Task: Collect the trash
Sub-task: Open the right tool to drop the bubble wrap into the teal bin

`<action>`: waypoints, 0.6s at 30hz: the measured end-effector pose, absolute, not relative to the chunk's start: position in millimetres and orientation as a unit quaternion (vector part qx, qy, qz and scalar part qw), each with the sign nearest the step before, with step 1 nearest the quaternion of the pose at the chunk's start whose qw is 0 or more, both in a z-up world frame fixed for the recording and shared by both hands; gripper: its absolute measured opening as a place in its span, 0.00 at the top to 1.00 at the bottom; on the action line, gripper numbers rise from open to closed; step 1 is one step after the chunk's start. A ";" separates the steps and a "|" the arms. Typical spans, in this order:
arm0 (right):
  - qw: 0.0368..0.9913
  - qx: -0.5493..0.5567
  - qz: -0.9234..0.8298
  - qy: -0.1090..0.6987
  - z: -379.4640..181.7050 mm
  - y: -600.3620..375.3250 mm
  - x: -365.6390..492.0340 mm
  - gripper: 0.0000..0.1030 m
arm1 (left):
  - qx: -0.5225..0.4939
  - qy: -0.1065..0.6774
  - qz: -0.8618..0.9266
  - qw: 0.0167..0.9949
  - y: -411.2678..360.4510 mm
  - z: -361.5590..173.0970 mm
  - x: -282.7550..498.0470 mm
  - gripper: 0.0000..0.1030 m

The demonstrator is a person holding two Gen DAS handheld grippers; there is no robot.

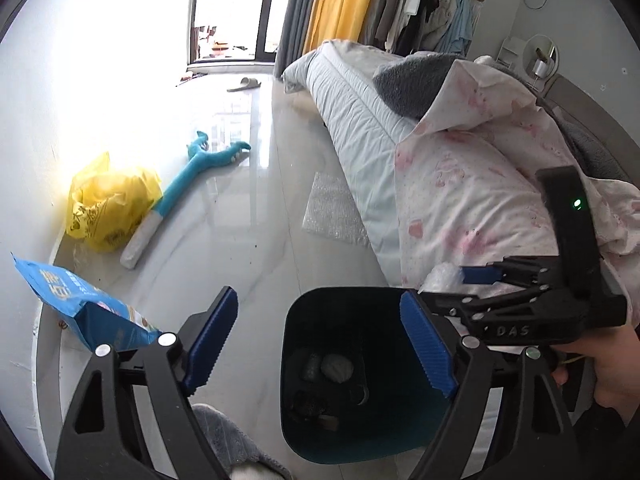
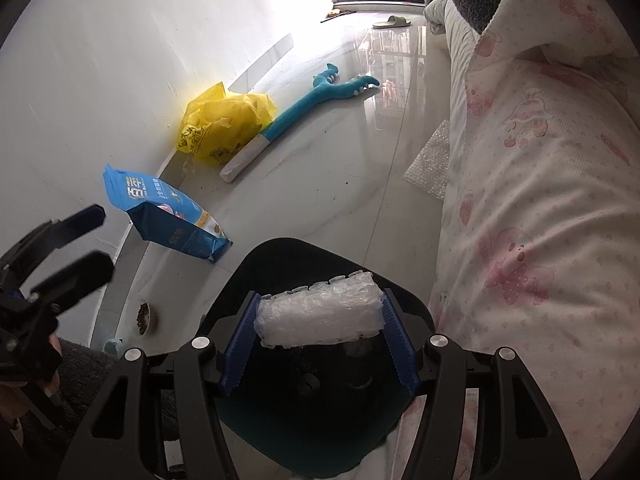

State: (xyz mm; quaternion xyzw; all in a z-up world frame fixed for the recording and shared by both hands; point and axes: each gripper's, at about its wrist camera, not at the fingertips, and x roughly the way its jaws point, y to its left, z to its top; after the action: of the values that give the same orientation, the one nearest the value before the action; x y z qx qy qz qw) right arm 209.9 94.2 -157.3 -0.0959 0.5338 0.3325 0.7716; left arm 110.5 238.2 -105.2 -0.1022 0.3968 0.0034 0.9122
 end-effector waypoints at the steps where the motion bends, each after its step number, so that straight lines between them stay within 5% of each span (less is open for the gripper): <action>1: 0.769 -0.098 0.332 0.538 -161.3 96.1 209.5 0.41 | -0.100 0.387 0.005 0.916 238.8 -100.1 109.2 0.18; 18: 0.732 -0.167 0.315 0.580 -208.2 115.6 194.8 0.38 | -0.084 0.258 -0.001 0.962 234.3 -37.0 90.1 0.13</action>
State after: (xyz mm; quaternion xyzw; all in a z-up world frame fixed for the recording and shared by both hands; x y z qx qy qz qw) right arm 194.8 115.6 -208.2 -0.1674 0.5802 0.3149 0.7323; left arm 90.1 234.3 -37.0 -0.0840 0.2581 -0.0015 0.9625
